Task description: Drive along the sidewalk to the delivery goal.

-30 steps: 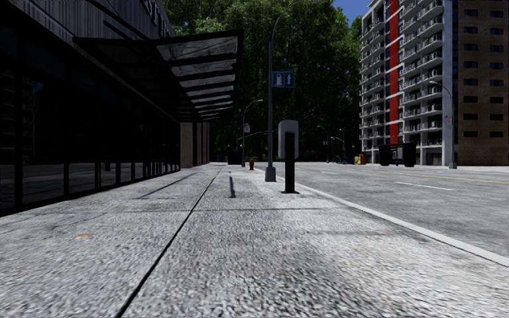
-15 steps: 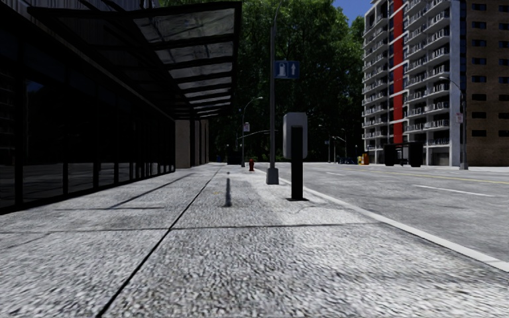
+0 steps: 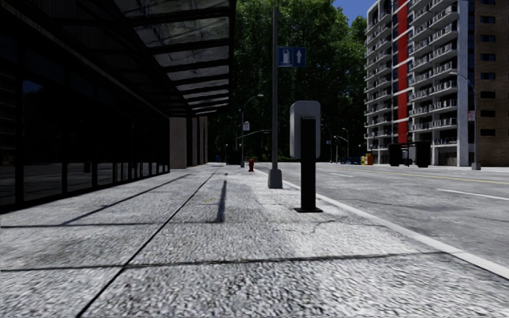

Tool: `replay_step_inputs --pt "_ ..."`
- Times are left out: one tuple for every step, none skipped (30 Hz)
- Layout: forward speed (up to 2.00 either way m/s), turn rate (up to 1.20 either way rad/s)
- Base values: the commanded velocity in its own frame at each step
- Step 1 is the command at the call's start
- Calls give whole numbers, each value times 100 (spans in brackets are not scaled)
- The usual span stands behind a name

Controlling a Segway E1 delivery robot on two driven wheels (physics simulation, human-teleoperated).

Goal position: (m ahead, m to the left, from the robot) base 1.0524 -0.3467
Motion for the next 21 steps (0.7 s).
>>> replay_step_inputs --pt "200 0" --pt "200 0" --pt "200 0" --pt "200 0" --pt "200 0" --pt "200 0" --pt "200 0" --pt "200 0" --pt "200 0" --pt "200 0" --pt "200 0" --pt "200 0" --pt "191 0" --pt "176 0" --pt "135 0" --pt "95 0" --pt "47 0" --pt "17 0" --pt "17 0" --pt "0 0" --pt "0 0"
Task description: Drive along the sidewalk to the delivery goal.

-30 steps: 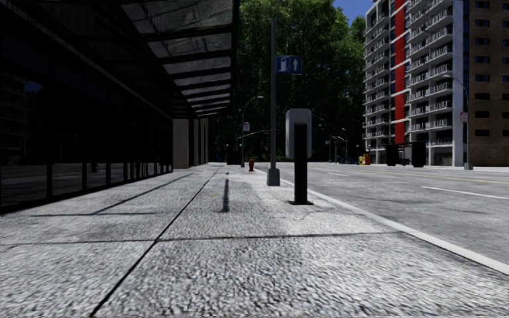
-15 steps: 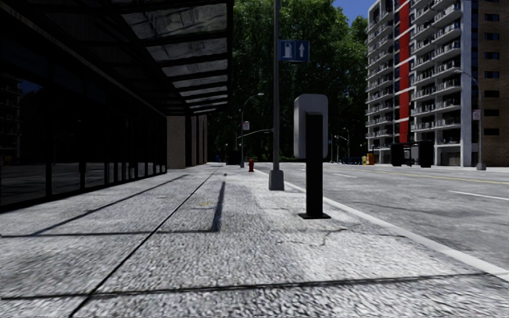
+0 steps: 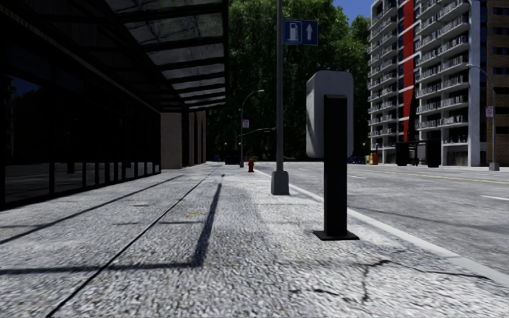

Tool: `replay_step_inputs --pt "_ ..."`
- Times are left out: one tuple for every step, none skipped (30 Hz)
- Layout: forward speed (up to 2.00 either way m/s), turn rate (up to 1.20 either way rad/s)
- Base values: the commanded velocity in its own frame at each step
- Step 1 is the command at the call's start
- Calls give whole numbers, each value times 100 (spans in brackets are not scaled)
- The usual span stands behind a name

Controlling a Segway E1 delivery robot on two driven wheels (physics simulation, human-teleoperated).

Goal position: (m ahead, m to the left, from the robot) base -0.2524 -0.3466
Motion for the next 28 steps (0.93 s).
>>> replay_step_inputs --pt "0 0" --pt "0 0" --pt "0 0" --pt "0 0" --pt "0 0" --pt "0 0" --pt "0 0" --pt "0 0" --pt "0 0" --pt "0 0" --pt "0 0" --pt "0 0" --pt "0 0" --pt "0 0" --pt "0 0" --pt "0 0" --pt "0 0" --pt "0 0" --pt "0 0" --pt "0 0" --pt "0 0" --pt "0 0" --pt "0 0" --pt "0 0" --pt "0 0" --pt "0 0" --pt "0 0" --pt "0 0"
